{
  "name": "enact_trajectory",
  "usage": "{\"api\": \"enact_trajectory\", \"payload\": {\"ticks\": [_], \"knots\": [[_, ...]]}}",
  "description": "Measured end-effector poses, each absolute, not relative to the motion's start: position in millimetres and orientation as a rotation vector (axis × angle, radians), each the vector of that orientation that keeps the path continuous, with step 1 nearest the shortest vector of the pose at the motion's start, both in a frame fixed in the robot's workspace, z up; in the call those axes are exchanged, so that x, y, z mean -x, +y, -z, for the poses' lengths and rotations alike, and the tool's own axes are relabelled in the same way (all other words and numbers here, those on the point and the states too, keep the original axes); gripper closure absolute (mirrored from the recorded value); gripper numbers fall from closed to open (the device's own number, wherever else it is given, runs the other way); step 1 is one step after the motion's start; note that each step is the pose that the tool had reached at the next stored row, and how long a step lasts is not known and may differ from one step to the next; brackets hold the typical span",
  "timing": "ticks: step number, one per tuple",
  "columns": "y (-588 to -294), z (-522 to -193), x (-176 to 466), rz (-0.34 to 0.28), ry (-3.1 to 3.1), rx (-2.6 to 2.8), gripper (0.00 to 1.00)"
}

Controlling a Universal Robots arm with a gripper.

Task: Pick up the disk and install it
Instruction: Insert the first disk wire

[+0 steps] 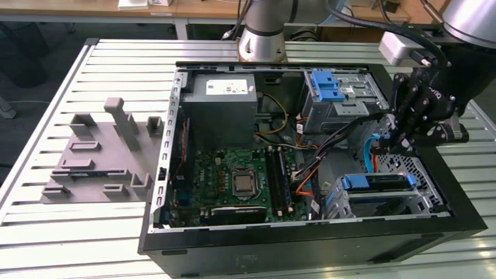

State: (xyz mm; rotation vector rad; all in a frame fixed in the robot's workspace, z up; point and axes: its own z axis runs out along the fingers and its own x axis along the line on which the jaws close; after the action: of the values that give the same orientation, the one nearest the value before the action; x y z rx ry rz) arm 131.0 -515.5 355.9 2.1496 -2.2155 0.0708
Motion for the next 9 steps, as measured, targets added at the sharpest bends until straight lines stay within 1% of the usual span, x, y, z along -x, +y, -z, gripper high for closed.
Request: {"api": "enact_trajectory", "payload": {"ticks": [9], "knots": [[-517.5,-348.3,-130.9,-0.078,-2.216,-2.145,0.76]]}}
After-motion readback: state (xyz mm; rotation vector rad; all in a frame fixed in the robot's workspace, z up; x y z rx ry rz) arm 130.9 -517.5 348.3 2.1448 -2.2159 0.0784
